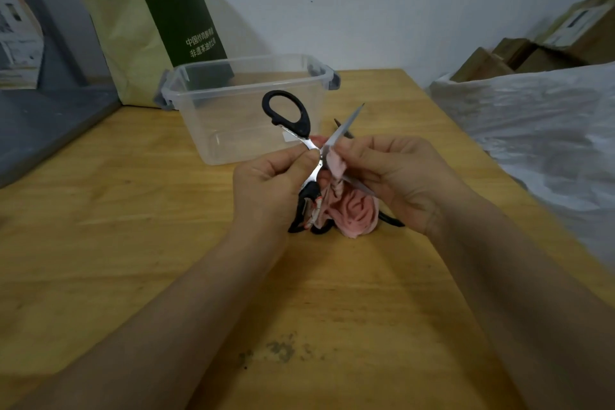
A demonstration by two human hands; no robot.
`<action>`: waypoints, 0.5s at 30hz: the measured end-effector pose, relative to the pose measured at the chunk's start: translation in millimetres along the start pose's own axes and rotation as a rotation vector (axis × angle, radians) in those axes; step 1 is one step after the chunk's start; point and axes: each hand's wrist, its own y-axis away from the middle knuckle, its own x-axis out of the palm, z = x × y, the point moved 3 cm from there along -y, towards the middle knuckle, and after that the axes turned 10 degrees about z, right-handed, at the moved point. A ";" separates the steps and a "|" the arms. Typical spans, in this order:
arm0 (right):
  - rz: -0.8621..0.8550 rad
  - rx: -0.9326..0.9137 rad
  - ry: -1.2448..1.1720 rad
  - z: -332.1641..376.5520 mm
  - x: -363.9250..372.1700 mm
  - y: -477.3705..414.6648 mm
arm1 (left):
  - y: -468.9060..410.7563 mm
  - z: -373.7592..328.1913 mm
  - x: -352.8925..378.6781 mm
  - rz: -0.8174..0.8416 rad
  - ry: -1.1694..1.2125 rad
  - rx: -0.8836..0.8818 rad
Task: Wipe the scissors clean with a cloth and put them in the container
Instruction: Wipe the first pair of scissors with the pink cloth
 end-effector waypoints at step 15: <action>-0.005 0.040 0.080 3.9 -7.9 2.0 | 0.6 0.7 1.8 0.082 0.057 -0.015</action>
